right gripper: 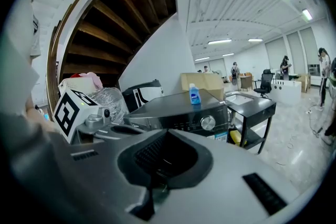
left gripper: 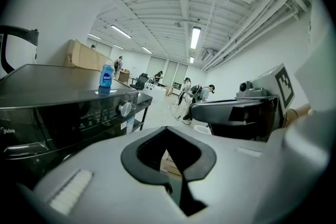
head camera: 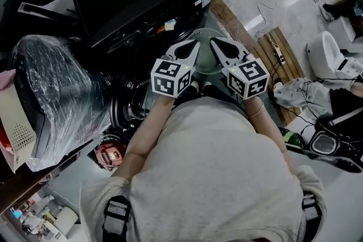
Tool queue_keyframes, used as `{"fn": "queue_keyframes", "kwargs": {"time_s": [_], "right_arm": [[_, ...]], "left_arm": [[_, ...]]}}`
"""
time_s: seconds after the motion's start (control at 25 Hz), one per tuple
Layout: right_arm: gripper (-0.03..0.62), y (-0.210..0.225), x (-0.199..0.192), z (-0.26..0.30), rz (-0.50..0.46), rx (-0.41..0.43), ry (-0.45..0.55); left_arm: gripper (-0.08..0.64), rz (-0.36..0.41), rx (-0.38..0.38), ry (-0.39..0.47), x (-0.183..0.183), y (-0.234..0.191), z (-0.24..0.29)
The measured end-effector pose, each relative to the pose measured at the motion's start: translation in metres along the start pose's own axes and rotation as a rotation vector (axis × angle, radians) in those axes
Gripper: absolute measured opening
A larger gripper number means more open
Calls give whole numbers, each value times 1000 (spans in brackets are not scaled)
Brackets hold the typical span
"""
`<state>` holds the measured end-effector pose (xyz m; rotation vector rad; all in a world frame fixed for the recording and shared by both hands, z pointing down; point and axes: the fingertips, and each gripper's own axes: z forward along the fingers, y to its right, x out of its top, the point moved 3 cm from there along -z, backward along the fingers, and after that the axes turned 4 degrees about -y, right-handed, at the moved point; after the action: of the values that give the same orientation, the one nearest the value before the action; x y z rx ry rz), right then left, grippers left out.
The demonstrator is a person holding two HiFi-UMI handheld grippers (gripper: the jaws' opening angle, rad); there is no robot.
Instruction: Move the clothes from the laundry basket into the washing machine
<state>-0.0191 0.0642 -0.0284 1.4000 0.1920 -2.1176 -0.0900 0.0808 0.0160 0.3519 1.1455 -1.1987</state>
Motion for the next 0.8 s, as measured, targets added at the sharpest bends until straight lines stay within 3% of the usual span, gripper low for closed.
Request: {"fn": "queue_keyframes", "kwargs": {"time_s": [0.8], "right_arm": [[8, 11, -14, -8, -38, 3, -66]], "left_arm": [[9, -4, -41, -4, 1, 10, 6]]}}
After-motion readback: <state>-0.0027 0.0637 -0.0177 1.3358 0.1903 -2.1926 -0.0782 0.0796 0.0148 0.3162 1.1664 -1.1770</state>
